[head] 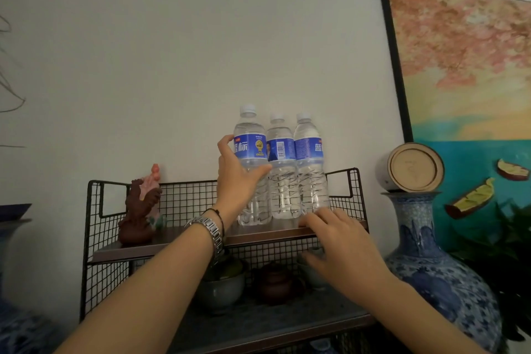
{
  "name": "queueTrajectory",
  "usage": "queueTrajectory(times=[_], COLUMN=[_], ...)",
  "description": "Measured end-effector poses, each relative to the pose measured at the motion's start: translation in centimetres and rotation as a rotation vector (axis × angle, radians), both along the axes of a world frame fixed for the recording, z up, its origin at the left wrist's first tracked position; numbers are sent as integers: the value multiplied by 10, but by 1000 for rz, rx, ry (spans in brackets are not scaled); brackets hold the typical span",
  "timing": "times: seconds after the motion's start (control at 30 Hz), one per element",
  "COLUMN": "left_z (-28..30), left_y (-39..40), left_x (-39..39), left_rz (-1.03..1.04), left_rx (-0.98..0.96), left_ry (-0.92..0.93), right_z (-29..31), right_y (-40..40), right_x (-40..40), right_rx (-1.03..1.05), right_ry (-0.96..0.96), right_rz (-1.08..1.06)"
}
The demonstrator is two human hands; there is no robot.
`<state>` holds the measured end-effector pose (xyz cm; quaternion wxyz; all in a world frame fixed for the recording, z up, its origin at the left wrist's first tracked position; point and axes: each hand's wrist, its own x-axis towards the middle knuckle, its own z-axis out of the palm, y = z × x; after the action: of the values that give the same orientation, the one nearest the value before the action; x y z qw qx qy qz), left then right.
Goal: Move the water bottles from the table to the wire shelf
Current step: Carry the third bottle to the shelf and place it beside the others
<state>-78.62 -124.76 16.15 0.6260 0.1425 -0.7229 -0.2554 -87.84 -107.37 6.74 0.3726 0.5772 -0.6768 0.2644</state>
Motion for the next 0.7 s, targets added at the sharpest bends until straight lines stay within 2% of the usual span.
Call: queueTrajectory(times=[0.4, 0.7], left_z=[1, -19], left_y=[1, 25], left_x=[-3, 32], left_rz=[96, 382], left_rx=[-9, -217], left_ry=[-79, -500], right_z=[-3, -1], right_y=[0, 0], right_x=[0, 5], right_rx=[-10, -1], right_ry=[5, -8], right_rz=[-22, -30])
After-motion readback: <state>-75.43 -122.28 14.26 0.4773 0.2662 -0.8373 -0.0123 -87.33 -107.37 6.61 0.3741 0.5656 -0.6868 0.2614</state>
